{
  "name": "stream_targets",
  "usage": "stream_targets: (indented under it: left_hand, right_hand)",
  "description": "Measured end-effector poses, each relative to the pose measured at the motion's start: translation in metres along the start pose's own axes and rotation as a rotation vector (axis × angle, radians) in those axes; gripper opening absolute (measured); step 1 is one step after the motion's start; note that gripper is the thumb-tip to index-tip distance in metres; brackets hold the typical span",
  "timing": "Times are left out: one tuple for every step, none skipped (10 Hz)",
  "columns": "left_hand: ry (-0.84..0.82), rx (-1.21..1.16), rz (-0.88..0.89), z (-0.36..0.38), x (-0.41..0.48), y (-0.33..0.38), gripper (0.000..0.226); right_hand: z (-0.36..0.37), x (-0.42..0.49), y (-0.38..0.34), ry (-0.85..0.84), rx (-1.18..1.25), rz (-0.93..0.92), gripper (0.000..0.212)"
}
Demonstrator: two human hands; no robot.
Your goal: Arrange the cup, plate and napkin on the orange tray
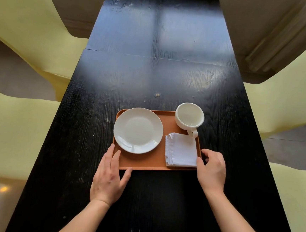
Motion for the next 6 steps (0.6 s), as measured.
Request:
stream_targets:
  left_hand:
    - [0.001,-0.002,-0.001,0.001,0.0,0.0,0.073]
    - [0.004,-0.013,0.007,0.001,0.001,-0.001,0.071]
    - [-0.013,-0.049,-0.005,-0.002,0.001,0.0,0.066]
    - [-0.046,-0.089,-0.048,-0.015,0.001,0.007,0.062]
    - [0.006,-0.072,-0.049,-0.037,0.004,0.02,0.055]
    - [0.041,0.126,-0.038,-0.064,0.013,0.045,0.058]
  right_hand:
    - [0.006,0.0,0.006,-0.026,0.023,0.059,0.026]
    - [0.01,0.0,0.01,-0.014,0.052,0.088,0.023]
    - [0.008,0.0,0.009,-0.007,0.053,0.098,0.022]
    - [-0.002,0.0,0.004,-0.006,0.053,0.066,0.025]
    - [-0.016,0.002,-0.004,-0.002,0.058,0.01,0.027]
    - [-0.035,0.009,-0.022,-0.015,0.051,-0.079,0.031]
Point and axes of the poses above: each hand's wrist, its own x-axis towards the middle knuckle, its own z-axis out of the palm, y = z × x, the point moved 1 cm from there along x, towards the middle knuckle, and after that the axes turned 15 degrees about -z, right-handed, at the moved point
